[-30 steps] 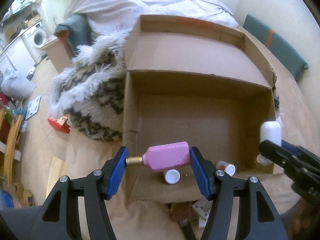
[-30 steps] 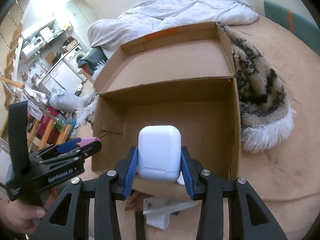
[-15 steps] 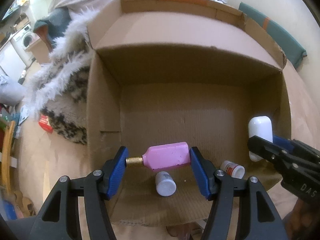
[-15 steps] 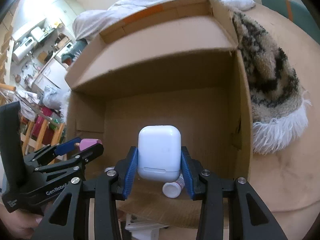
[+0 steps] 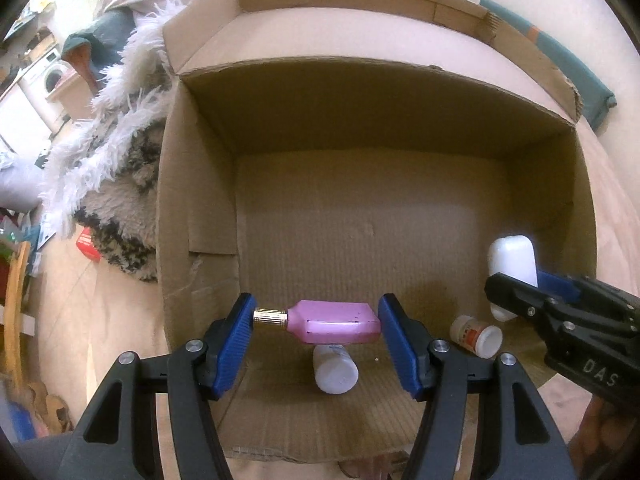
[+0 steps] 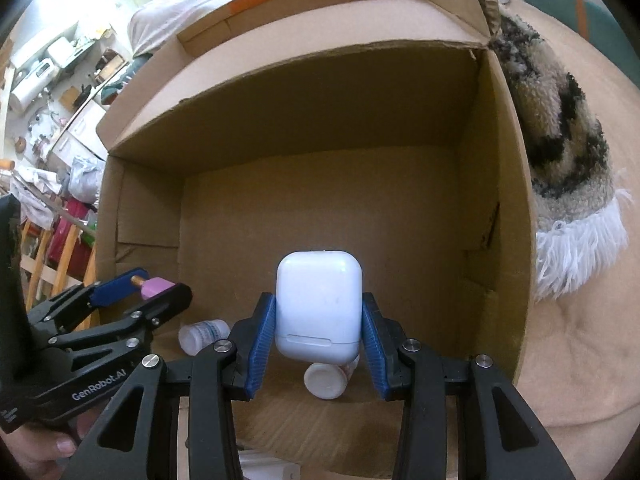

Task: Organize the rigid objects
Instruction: 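Lower the pink tube and earbud case into the box and open both tools, then withdraw both tools from the box toward the remaining items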

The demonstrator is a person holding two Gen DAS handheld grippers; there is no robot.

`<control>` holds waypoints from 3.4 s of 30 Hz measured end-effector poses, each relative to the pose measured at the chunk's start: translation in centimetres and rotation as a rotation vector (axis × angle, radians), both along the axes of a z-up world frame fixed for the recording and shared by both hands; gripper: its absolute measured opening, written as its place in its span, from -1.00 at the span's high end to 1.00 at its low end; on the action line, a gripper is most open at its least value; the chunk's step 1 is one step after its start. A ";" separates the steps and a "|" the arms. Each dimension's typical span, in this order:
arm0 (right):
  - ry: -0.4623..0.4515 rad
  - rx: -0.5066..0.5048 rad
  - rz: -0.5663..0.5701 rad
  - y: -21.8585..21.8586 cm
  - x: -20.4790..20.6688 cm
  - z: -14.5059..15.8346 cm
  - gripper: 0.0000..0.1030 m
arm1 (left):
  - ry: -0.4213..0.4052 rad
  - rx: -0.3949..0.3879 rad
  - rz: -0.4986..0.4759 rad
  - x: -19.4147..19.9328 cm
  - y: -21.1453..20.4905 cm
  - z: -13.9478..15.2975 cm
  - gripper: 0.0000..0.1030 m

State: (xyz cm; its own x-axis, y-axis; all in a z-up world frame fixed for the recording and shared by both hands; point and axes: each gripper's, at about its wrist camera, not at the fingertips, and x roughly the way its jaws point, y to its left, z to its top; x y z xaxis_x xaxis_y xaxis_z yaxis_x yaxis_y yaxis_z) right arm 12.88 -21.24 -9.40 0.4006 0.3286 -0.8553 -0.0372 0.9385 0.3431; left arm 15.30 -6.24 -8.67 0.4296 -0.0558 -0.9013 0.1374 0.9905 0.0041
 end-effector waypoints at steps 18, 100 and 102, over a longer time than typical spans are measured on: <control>-0.017 0.060 -0.037 -0.9 0.3 0.1 0.07 | 0.003 -0.007 -0.002 -0.6 -0.4 0.3 -0.19; 0.322 0.101 0.060 2.3 -10.4 -4.7 -0.54 | 0.117 -0.146 0.241 -10.7 7.9 1.1 -0.46; 0.341 0.080 0.082 3.6 -10.2 -5.3 -0.54 | 0.117 -0.157 0.249 -10.6 8.0 1.2 -0.46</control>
